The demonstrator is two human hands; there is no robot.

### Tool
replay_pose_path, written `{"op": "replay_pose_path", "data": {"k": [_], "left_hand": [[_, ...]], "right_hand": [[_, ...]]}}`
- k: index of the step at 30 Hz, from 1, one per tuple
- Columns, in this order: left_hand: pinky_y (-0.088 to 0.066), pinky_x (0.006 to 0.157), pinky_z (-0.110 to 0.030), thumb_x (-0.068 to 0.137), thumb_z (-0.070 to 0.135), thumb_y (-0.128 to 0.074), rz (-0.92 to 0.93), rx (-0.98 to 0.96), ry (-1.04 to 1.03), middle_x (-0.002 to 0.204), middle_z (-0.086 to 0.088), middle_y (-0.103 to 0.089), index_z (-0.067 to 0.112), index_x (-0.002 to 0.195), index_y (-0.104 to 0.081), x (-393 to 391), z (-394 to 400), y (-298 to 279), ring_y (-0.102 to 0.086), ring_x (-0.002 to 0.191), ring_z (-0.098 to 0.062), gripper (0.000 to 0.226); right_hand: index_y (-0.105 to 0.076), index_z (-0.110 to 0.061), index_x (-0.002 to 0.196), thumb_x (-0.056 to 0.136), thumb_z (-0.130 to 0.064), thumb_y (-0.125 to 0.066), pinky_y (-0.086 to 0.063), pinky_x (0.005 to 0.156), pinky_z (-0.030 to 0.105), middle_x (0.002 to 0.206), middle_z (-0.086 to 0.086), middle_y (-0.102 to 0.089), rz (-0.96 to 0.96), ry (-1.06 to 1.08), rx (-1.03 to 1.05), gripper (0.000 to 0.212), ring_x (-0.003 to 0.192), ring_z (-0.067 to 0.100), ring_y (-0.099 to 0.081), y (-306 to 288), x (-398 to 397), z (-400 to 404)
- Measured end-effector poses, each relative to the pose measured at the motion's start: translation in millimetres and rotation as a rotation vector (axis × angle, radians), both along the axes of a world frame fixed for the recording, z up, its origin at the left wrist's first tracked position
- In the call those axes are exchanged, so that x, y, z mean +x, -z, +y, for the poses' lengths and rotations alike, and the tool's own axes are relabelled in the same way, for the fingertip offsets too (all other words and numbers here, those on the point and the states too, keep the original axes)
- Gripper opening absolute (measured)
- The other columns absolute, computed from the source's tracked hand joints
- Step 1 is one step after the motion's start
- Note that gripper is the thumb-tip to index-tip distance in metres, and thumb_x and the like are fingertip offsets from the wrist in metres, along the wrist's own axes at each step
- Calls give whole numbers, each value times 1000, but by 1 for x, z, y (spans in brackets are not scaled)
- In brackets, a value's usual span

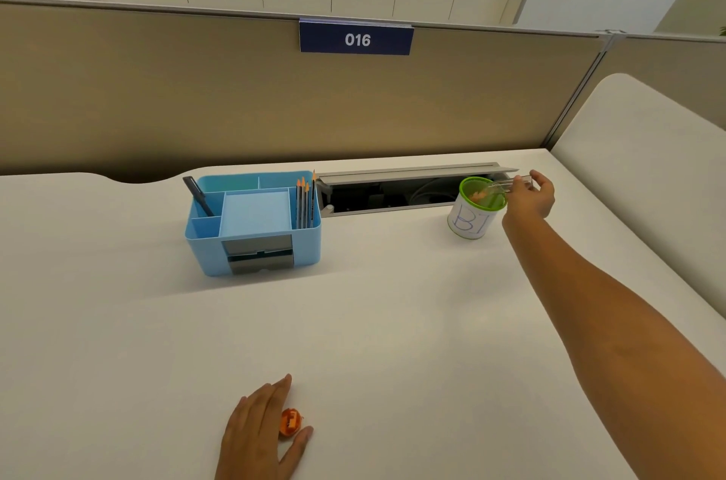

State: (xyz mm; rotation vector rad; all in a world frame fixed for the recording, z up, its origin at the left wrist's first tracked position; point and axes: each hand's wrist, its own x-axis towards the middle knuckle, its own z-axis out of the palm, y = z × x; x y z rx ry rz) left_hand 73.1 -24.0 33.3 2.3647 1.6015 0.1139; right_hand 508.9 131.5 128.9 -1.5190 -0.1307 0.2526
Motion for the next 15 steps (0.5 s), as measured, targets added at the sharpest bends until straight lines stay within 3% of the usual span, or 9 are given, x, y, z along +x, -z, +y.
{"op": "replay_pose_path", "data": {"k": [4,7,9,12,15], "left_hand": [[-57,68,-30,85,64,-7,-11,-48,5,85,-6,-75,6,97,-67,-1,-1,0,-72,75,-24,84],[-57,57,-42,85,64,-7,9,-70,2,85,-5,-75,7,98,-66,-3,-1,0,-72,75,-23,82],[-56,54,-42,85,64,-8,27,-96,13,86,-5,-75,7,100,-65,-4,-1,2,-72,77,-23,81],[-57,53,-40,85,64,-7,40,-143,36,85,-4,-75,8,99,-65,-4,-2,4,-72,75,-23,82],[-57,57,-39,84,66,-6,47,-161,23,80,-7,-75,7,93,-68,-2,1,6,-72,69,-25,86]], "right_hand": [[-57,-17,116,87,-8,-60,-55,86,30,114,13,-63,-22,7,-3,30,103,25,-63,-2,1,0],[-58,-16,114,87,-7,-59,-54,87,32,119,14,-62,-90,-8,-31,29,103,25,-62,-6,-2,-1],[-59,-15,110,86,-8,-58,-52,82,30,117,13,-62,-288,-72,-87,25,100,24,-61,-9,-4,-3],[-60,-15,104,84,-9,-54,-42,74,28,110,15,-59,-763,-365,-360,21,91,22,-55,-11,-7,-6],[-58,-13,109,89,-8,-48,-41,73,31,117,16,-55,-979,-484,-547,22,96,30,-56,-14,-10,-8]]}}
